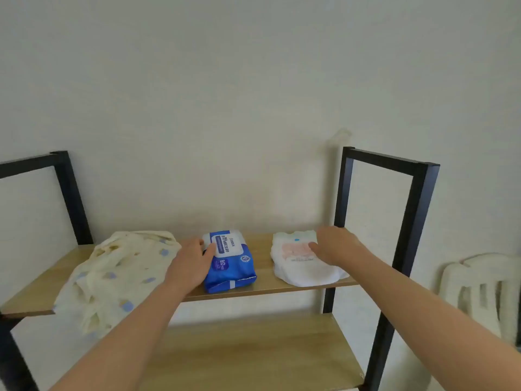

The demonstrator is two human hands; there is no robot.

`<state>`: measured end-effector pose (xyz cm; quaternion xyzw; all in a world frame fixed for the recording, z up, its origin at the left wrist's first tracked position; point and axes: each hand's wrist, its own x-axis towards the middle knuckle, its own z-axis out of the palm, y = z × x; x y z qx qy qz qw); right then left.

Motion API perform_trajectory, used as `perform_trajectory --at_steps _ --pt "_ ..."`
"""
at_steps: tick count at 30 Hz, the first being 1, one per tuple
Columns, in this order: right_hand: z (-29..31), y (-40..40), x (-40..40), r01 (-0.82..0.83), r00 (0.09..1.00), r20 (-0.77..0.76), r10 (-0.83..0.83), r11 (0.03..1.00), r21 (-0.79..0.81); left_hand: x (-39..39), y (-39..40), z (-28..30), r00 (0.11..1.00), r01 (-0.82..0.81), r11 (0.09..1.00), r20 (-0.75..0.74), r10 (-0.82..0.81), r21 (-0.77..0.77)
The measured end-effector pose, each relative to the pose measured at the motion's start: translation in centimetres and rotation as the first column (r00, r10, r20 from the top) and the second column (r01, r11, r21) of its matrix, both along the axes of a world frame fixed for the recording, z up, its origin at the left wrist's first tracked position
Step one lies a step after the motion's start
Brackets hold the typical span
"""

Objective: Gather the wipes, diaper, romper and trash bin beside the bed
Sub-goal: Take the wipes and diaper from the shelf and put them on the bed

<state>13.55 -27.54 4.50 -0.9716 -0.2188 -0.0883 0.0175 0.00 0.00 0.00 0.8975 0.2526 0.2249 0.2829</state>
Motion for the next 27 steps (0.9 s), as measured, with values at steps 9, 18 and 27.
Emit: perform_trajectory --at_steps 9,18,27 --pt "-2.3 0.6 3.7 0.172 0.935 -0.328 -0.133 0.981 0.093 3.3 0.6 0.4 0.996 -0.019 0.876 -0.089 -0.027 -0.482" --pt "-1.6 0.6 4.7 0.240 0.839 -0.542 -0.049 0.927 0.287 4.0 -0.3 1.2 0.994 0.038 0.775 -0.058 -0.096 -0.631" --pt "-0.9 0.1 4.6 0.373 0.726 -0.688 0.008 0.835 0.403 4.1 -1.7 2.7 0.998 -0.015 0.676 -0.057 -0.041 -0.737"
